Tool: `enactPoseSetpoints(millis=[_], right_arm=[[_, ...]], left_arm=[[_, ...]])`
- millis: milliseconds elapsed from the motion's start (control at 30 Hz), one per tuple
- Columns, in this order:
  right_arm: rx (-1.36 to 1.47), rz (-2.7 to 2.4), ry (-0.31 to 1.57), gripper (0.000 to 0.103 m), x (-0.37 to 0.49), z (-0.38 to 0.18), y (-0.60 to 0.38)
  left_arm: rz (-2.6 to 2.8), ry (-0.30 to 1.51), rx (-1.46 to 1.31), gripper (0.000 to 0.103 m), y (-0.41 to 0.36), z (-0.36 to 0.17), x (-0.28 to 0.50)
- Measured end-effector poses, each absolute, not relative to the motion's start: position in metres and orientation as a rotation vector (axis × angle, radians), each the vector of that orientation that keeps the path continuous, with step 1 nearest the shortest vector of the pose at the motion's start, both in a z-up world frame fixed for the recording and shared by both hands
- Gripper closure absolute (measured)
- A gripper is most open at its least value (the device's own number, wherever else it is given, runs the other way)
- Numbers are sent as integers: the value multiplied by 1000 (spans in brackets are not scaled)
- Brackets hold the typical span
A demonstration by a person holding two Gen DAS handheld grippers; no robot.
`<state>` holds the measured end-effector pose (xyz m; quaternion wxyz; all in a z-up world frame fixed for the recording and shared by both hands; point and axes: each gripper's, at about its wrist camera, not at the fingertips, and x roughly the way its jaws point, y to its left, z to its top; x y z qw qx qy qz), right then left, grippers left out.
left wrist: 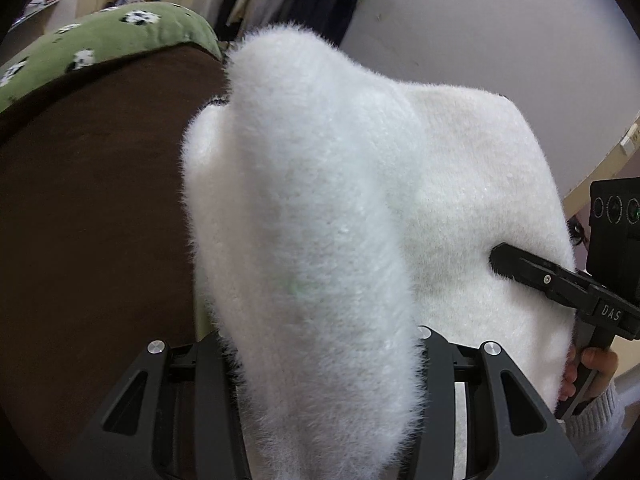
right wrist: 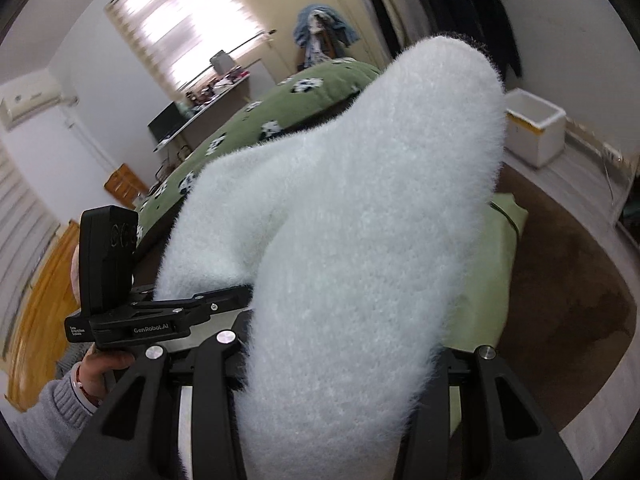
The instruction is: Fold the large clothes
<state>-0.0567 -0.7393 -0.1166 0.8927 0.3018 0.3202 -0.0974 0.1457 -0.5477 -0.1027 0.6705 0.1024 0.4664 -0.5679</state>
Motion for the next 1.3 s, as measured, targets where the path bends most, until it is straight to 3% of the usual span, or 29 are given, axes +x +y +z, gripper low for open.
enactPoseSetpoints(millis=[200,567,867,1000,1033,1167,1200,1300], right_arm=[[698,-214,675,61,-65,-149,-771],[725,-225,753,56,-47,-189,-782],[781,-258,723,50,-52,-205,-791],[803,-267,697,47,-51,-204,-794],[805,-273,696,46,-53,-204,-793],[790,-300,687,29,-59,-199,-792],[779,-306,684,21,-61,-197,-791],[719,-334,658,12,-71,-186,-788]], left_arm=[[-1296,1083,263,58,-584,-122,137],[-1278,1156,303,57,-582,-157,121],[-1250,1158,413,41,-596,-169,119],[-1192,1129,431,12,-604,-165,135],[-1187,1130,418,11,-602,-167,139],[-1182,1131,369,7,-591,-164,153],[-1184,1131,366,7,-587,-161,155],[-1185,1091,406,6,-580,-151,156]])
